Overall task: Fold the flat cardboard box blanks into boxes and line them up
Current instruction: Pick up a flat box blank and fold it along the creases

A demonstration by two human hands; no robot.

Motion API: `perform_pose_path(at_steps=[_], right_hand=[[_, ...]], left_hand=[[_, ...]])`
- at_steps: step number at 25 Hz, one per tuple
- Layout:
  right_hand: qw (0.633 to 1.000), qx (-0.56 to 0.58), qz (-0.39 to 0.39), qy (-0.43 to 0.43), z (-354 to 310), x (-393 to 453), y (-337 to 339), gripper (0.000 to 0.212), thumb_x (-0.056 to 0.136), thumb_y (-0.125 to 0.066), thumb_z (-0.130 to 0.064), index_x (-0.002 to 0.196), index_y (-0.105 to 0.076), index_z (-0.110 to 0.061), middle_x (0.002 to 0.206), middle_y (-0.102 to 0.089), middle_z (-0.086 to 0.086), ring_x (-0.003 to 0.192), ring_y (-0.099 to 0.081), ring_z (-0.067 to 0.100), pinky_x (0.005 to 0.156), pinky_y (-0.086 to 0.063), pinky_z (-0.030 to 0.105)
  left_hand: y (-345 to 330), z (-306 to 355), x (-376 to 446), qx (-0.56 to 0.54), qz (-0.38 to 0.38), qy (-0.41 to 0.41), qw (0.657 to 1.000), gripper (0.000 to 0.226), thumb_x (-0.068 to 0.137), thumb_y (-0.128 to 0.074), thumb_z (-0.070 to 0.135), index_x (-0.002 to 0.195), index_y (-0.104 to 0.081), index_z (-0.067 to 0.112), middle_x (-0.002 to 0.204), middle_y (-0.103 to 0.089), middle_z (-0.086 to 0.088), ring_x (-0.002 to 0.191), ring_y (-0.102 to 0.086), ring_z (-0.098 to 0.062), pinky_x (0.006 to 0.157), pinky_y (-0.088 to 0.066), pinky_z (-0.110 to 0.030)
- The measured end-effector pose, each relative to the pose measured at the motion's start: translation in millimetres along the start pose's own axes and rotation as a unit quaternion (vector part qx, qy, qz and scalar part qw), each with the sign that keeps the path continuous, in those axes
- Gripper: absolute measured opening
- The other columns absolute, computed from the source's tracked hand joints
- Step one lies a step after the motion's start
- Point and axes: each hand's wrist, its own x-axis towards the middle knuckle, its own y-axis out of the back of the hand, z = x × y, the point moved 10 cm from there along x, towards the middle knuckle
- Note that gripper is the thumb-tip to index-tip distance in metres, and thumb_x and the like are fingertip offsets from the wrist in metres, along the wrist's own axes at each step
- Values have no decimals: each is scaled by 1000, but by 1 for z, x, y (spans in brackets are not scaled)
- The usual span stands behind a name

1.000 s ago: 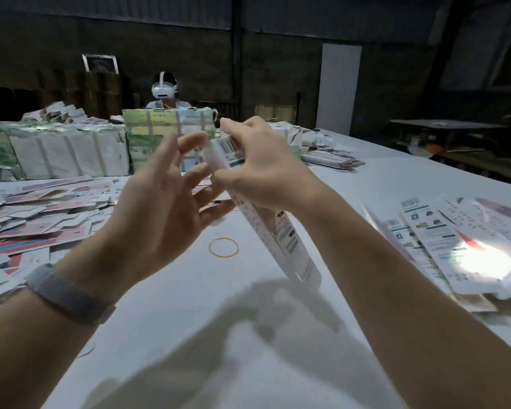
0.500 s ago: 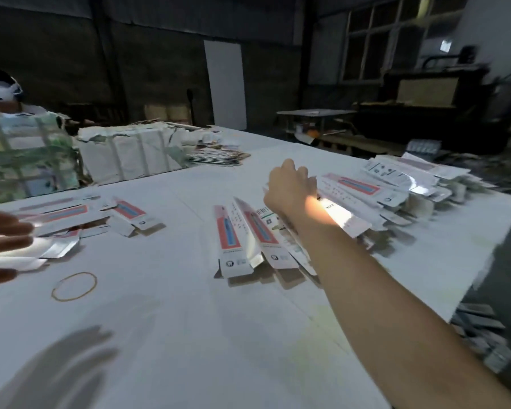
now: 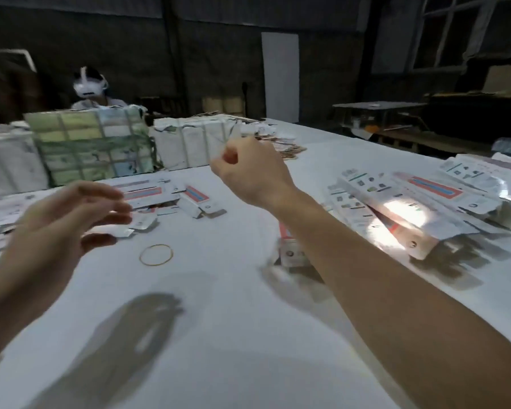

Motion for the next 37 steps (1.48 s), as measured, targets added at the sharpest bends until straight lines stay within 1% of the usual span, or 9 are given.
perform_pose_path(at_steps=[7,8,10,12,15,19,22,30,37], right_hand=[[976,208,-21,58,-140,-16,-84,35,81,-56,-27,51,-44,-13,48,-44,-1,54,-44,17,53,-34,35],[976,208,-33,56,-150,-17,-97,35,82,-58,-24,52,-43,-12,49,-42,0,55,-42,18,54,-34,36],[975,202,-64,67,-168,-23,-121,33,82,-59,-22,54,-44,-11,50,-42,1,57,-42,20,56,-38,37],[972,204,-82,82,-180,-29,-137,32,81,-58,-23,54,-46,-10,51,-46,4,60,-46,23,58,-43,40],[968,209,-95,103,-190,-36,-149,32,81,-58,-24,54,-49,-9,50,-49,0,59,-48,19,58,-46,40],[966,210,-100,111,-187,-40,-148,28,83,-60,-22,60,-57,-5,57,-57,7,64,-54,23,61,-47,40],[966,215,-89,114,-182,-39,-140,28,83,-59,-21,62,-57,-3,61,-59,12,68,-56,28,62,-47,41],[966,221,-102,91,-165,-39,-135,28,83,-60,-22,59,-56,-7,57,-55,3,65,-52,23,62,-47,40],[965,218,-107,104,-169,-42,-139,28,84,-63,-22,60,-56,-9,53,-51,-2,61,-48,16,60,-42,36]], left_hand=[[48,19,10,127,16,-66,990,16,77,-52,11,88,-64,9,77,-72,3,76,-70,-14,64,-53,-23],[73,1,17,249,19,-33,968,17,81,-53,13,93,-65,13,89,-73,-1,88,-69,-20,73,-55,-30],[135,-51,19,538,-6,117,834,26,90,-54,18,114,-62,21,118,-67,-8,111,-61,-31,90,-50,-37],[181,-89,-3,624,-38,282,728,31,89,-59,27,119,-60,19,123,-65,-10,111,-59,-32,88,-49,-36],[188,-98,-13,617,-52,321,717,19,91,-61,27,104,-66,14,104,-64,-6,93,-60,-29,74,-47,-31],[170,-81,-8,678,-72,273,678,27,98,-55,20,122,-61,10,111,-63,-9,101,-61,-31,77,-50,-35],[167,-54,-7,728,-59,225,645,4,90,-57,7,91,-57,11,79,-52,-5,82,-55,-30,69,-47,-35],[164,-14,-3,735,72,113,664,28,86,-52,-4,68,-38,13,68,-37,-6,75,-46,-34,66,-42,-37],[140,-1,5,629,104,39,770,21,72,-89,17,81,-70,12,84,-68,-9,84,-65,-32,68,-52,-36]])
